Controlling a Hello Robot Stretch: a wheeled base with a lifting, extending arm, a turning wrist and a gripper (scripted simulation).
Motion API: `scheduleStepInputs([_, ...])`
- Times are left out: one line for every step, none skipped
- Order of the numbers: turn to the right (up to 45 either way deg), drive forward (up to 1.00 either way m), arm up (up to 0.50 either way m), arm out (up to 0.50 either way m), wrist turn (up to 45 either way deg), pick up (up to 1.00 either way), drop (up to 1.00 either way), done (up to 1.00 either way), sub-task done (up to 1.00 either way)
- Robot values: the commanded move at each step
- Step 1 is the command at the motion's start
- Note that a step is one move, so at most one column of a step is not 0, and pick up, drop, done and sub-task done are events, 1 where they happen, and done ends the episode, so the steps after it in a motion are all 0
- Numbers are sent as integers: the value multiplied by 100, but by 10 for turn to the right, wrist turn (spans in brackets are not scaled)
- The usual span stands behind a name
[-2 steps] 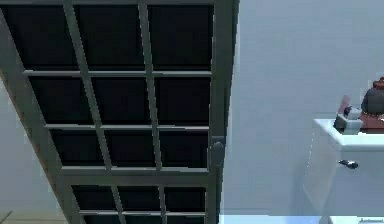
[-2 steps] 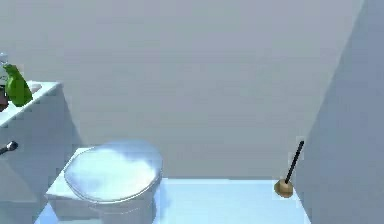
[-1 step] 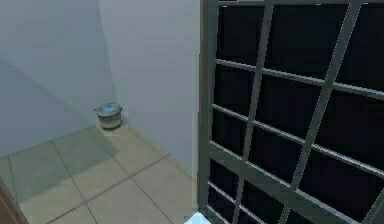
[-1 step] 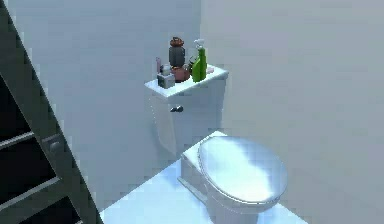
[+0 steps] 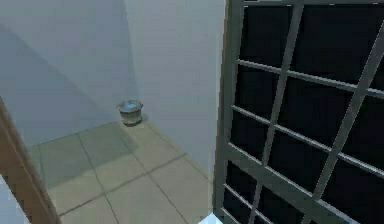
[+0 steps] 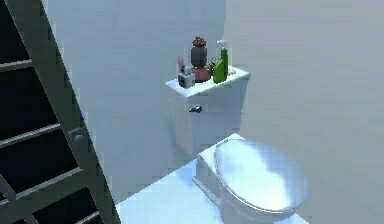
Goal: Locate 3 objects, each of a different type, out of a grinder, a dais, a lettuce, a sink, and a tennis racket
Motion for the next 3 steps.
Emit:
scheduleStepInputs([0,70,0,0,0,0,0,0,0])
scheduleStepInputs([-330,0,0,0,0,0,0,0,0])
scheduleStepInputs([0,45,0,0,0,0,0,0,0])
